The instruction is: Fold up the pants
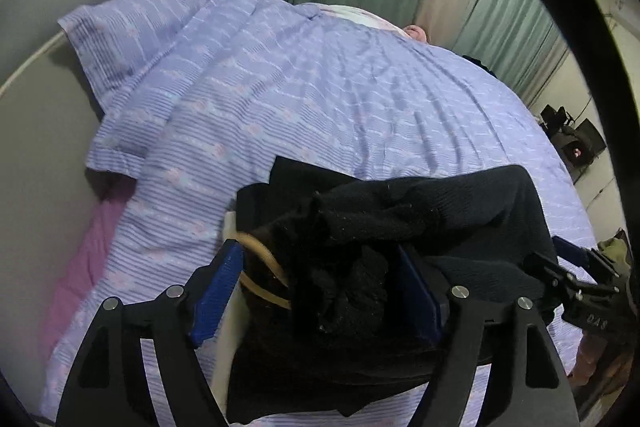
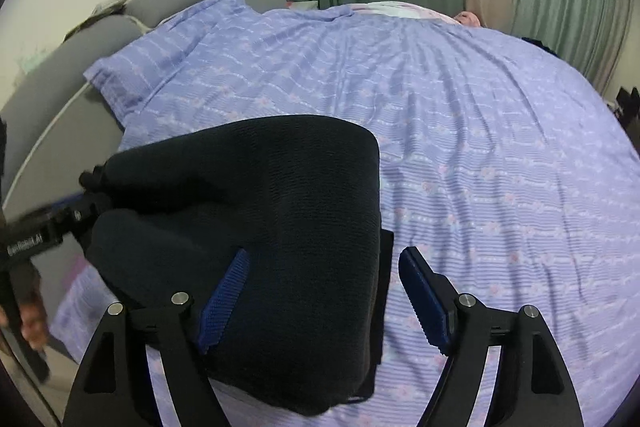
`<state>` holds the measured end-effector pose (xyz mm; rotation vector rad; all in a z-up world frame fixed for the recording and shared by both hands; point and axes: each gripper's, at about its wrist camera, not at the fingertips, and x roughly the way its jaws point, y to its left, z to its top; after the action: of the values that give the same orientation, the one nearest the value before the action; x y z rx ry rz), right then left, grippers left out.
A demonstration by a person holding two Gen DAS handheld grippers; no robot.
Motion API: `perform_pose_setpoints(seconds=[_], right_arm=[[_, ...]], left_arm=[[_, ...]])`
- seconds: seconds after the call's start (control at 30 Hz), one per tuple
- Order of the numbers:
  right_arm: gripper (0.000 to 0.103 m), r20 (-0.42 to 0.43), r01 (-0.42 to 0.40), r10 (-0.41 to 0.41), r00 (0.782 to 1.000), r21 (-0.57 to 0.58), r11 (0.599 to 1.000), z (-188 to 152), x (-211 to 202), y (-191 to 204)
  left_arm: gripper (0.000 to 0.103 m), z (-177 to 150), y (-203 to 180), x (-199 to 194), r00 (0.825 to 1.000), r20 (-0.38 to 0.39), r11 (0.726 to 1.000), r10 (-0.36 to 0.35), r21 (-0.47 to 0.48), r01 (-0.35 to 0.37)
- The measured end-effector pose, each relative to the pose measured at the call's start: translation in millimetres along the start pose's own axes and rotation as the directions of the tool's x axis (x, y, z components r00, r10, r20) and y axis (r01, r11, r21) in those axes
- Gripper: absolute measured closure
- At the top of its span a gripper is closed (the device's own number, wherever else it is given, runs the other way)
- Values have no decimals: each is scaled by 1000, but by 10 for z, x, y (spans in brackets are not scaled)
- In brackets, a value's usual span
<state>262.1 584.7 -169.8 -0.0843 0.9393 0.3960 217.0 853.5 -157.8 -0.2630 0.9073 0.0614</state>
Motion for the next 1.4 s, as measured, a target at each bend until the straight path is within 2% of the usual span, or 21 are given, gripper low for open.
perform_pose_setpoints(seconds=[0.1, 0.2, 0.37, 0.43, 0.57, 0.73, 0.87, 1.03, 1.17, 1.4], right_arm=[[25, 10, -1, 1, 1000, 9, 1000, -38, -134, 9], [25, 33, -8, 7, 999, 29, 1000, -110, -320, -27], [22, 74, -26, 24, 997, 21, 999, -285, -721, -113], [18, 101, -22, 21, 995, 16, 1000, -369, -943, -178], [12, 171, 6, -13, 985, 36, 999, -559, -1461, -391], [11, 227, 40, -62, 972, 100, 994, -749, -2048, -717], [11, 290, 80, -115, 950, 129, 988, -967, -2535, -1019], [10, 333, 131, -163, 929, 118, 984, -1234, -3040, -1423], [10, 335, 132, -176, 926, 148, 980, -1448, -3376, -1768], [10, 348, 149, -193, 917, 149, 978, -1840, -3854, -2308]], left_arm=[[26, 10, 27, -164, 1000, 22, 1000, 18, -22, -17], [21, -5, 0, -426, 997, 67, 999, 44, -17, -43], [9, -109, -285, -857, 982, 156, 990, 103, 80, -116], [3, -194, -495, -994, 977, 184, 982, 103, 136, -129], [0, -423, -975, -1310, 969, 234, 963, 80, 234, -136], [0, -670, -1543, -1648, 959, 276, 954, 65, 264, -141], [0, -897, -2017, -1867, 956, 291, 951, 43, 280, -128], [0, -1185, -2614, -2082, 950, 311, 958, 20, 267, -108], [0, -1426, -3080, -2267, 949, 313, 969, -22, 240, -57], [0, -1762, -3713, -2500, 943, 334, 979, -10, 195, -58]])
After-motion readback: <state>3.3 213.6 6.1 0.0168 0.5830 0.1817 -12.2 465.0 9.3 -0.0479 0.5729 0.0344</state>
